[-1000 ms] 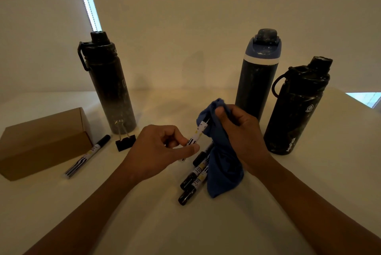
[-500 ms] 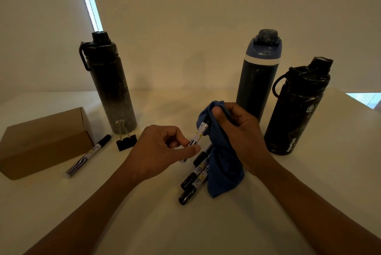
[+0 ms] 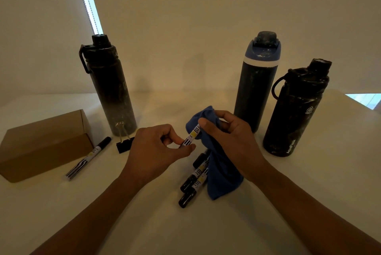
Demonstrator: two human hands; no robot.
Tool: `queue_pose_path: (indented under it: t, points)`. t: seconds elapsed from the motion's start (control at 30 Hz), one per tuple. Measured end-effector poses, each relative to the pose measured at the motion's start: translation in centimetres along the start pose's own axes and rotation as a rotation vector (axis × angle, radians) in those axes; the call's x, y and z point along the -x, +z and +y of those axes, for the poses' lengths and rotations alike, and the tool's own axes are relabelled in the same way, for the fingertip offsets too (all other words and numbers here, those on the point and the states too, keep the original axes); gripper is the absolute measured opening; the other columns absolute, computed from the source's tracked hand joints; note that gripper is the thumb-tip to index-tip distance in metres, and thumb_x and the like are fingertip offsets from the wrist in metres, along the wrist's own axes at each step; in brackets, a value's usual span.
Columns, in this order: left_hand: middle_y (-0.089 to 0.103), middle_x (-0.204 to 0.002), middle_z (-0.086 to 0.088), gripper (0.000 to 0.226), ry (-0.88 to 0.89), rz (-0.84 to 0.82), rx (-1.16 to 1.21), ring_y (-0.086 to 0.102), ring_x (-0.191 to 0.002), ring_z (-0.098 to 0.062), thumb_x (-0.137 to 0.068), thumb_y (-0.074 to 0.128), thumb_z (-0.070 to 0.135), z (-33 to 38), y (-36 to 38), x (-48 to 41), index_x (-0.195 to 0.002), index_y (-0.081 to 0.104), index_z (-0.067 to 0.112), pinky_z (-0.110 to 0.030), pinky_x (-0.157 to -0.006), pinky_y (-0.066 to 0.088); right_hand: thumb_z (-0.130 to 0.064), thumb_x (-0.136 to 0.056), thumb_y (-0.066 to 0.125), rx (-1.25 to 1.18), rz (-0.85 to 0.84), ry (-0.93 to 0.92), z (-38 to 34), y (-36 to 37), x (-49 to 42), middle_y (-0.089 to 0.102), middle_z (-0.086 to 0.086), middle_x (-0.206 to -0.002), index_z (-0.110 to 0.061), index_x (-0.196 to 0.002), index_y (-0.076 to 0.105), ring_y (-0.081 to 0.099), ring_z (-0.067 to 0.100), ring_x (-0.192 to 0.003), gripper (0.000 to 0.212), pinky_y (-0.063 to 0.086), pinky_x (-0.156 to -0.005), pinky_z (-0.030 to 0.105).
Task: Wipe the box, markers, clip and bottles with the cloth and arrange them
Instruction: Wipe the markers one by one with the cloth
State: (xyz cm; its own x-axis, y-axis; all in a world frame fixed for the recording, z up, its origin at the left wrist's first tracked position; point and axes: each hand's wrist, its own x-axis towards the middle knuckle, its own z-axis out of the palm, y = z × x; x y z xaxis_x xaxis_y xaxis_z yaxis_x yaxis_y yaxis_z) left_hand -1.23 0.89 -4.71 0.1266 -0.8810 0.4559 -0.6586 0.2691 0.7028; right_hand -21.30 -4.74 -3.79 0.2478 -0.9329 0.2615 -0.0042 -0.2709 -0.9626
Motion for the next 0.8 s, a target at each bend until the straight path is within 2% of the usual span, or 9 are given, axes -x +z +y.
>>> queue_pose_path:
  t: [0.1,0.23,0.33,0.43,0.53,0.63,0.73,0.8]
  points:
    - [0.052,-0.056,0.009,0.038,0.006,-0.01,-0.007,0.043,-0.051,-0.011,-0.066,0.087,0.065,0.3,0.1,0.1,-0.072,0.069,0.032,-0.034,-0.053,0.043,-0.035,-0.093,0.071,-0.021,0.032,-0.008,-0.3,-0.3,-0.2,0.079,-0.003,-0.097,-0.021,-0.12,0.068,0.076,0.015,-0.091,0.03,0.063,-0.085,0.038]
    - [0.061,-0.07,0.013,0.041,0.019,-0.069,-0.079,0.057,-0.061,-0.014,-0.07,0.074,0.08,0.2,-0.7,-0.3,-0.079,0.073,0.04,-0.031,-0.057,0.049,-0.033,-0.096,0.068,-0.121,0.124,0.001,-0.7,-1.2,-0.5,0.078,0.0,-0.098,-0.019,-0.112,0.074,0.075,0.017,-0.093,0.022,0.062,-0.086,0.037]
    - [0.066,-0.076,0.016,0.034,0.046,-0.128,-0.091,0.061,-0.065,-0.013,-0.077,0.072,0.075,-0.1,-0.9,-0.4,-0.082,0.076,0.042,-0.028,-0.057,0.052,-0.033,-0.096,0.069,-0.173,0.144,0.023,-0.6,-1.3,-0.5,0.078,0.004,-0.097,-0.017,-0.108,0.076,0.075,0.02,-0.093,0.021,0.062,-0.085,0.036]
    - [0.067,-0.072,0.012,0.031,0.07,-0.122,-0.048,0.06,-0.062,-0.017,-0.079,0.074,0.068,-0.1,-0.4,-0.2,-0.08,0.078,0.037,-0.037,-0.058,0.053,-0.037,-0.094,0.07,-0.109,0.105,0.033,-0.2,-0.4,-0.1,0.077,0.006,-0.092,-0.018,-0.102,0.075,0.073,0.025,-0.086,0.021,0.06,-0.079,0.039]
    - [0.068,-0.072,0.012,0.033,0.088,-0.148,-0.041,0.061,-0.062,-0.018,-0.079,0.073,0.071,-0.1,-0.1,-0.1,-0.08,0.079,0.038,-0.041,-0.06,0.054,-0.04,-0.093,0.071,-0.084,0.087,0.049,0.0,0.0,0.0,0.076,0.004,-0.087,-0.019,-0.098,0.075,0.071,0.023,-0.079,0.021,0.057,-0.076,0.039]
    - [0.07,-0.076,0.013,0.033,0.078,-0.188,-0.032,0.061,-0.063,-0.017,-0.077,0.073,0.072,0.0,-0.1,-0.1,-0.083,0.08,0.041,-0.042,-0.06,0.054,-0.043,-0.095,0.066,-0.124,0.092,0.06,0.0,0.0,0.0,0.073,0.01,-0.094,-0.022,-0.1,0.075,0.069,0.035,-0.088,0.024,0.057,-0.078,0.046]
    - [0.071,-0.076,0.014,0.029,0.085,-0.237,-0.004,0.058,-0.06,-0.019,-0.079,0.075,0.066,0.1,0.2,0.1,-0.083,0.081,0.038,-0.043,-0.059,0.052,-0.046,-0.099,0.06,-0.128,0.108,0.067,-0.1,0.2,0.0,0.072,0.012,-0.096,-0.024,-0.1,0.076,0.068,0.038,-0.091,0.027,0.056,-0.076,0.047]
    - [0.072,-0.076,0.015,0.026,0.074,-0.27,0.008,0.057,-0.059,-0.021,-0.081,0.076,0.061,0.3,0.2,0.2,-0.081,0.081,0.036,-0.043,-0.059,0.052,-0.045,-0.101,0.057,-0.159,0.146,0.076,-0.3,0.3,-0.1,0.075,0.009,-0.098,-0.03,-0.097,0.078,0.069,0.036,-0.096,0.026,0.059,-0.082,0.05]
